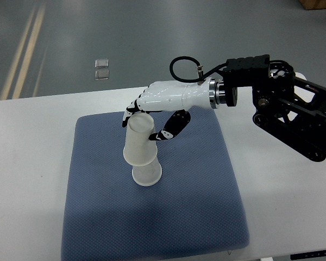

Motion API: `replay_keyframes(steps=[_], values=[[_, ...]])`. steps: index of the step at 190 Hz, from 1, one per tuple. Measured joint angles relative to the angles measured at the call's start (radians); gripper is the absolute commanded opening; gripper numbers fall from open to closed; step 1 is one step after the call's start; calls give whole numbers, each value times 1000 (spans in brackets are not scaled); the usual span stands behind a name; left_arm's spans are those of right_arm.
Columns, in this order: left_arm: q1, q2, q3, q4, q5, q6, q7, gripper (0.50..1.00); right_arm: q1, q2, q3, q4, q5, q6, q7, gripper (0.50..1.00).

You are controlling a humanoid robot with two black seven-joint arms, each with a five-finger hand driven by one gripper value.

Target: Stack paper cups

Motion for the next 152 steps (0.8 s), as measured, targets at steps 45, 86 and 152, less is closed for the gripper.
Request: replay_keyframes(steps=[45,86,152], values=[[0,0,0,0,0,0,0,1000,0,0,-35,0,-30,-24,3,594],[0,0,0,0,0,0,0,1000,-7,0,-43,0,-35,-28,3,782],[0,0,0,0,0,0,0,1000,-15,-9,-43,-3,-30,-26,3,895]])
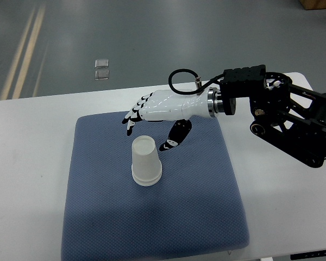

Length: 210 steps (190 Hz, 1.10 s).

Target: Stack paper cups

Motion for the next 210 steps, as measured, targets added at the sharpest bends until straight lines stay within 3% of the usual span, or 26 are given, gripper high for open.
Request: replay_keyframes(steps=[61,92,117,145,210], values=[[0,0,0,0,0,0,0,1000,-26,-1,69,-42,98,-1,-8,893],[0,0,0,0,0,0,0,1000,-68,27,188,-147,312,-17,-79,891],[0,0,0,0,0,0,0,1000,-118,82,303,-278,491,-88,-141,891],[0,0,0,0,0,-1,0,1000,-166,147,399,-391,649,-225,-190,891],[0,0,0,0,0,0,0,1000,-230,198,450,-450,1058,-435,-302,893]])
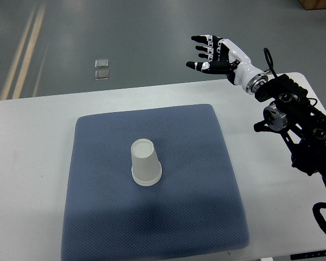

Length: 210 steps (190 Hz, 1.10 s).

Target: Stack paper cups

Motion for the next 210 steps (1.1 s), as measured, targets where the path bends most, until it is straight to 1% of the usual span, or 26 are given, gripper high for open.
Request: replay_keyframes(steps=[26,53,60,68,123,210], values=[[0,0,0,0,0,0,0,1000,-21,20,0,-9,103,-52,-20,893],[0,0,0,0,0,0,0,1000,-41,36,0,-11,170,-115,-23,901],[0,0,0,0,0,0,0,1000,-46,42,0,-11,178,-128,-23,917],[0,0,0,0,0,0,0,1000,-53,49,0,-12,185,-144,-23,923],[0,0,0,0,0,0,-1,1000,-87,80,0,-12,189,-226,-12,926],[0,0,0,0,0,0,-1,1000,-107,93,-3,-12,188,-235,-11,928]])
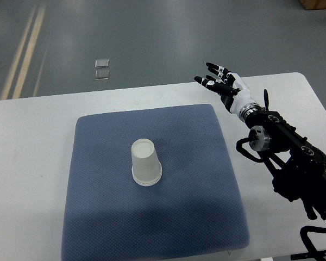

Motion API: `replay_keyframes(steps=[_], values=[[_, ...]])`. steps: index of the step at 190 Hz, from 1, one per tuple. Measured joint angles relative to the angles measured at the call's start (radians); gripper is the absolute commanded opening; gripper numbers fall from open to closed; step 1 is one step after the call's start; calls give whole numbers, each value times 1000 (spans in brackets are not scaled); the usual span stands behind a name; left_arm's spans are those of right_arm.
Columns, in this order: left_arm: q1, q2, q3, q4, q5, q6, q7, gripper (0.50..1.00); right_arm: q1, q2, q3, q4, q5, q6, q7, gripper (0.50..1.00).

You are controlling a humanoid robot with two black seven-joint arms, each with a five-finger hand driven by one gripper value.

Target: Stack paper cups

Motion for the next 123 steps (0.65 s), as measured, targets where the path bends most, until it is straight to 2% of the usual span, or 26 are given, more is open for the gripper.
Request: replay_keyframes(steps=[92,123], values=[[0,0,0,0,0,0,1,1000,0,-1,2,-28,-5,-3,2,928],[0,0,0,0,0,0,1,1000,1,-1,6,-44,-3,-3,25,928]])
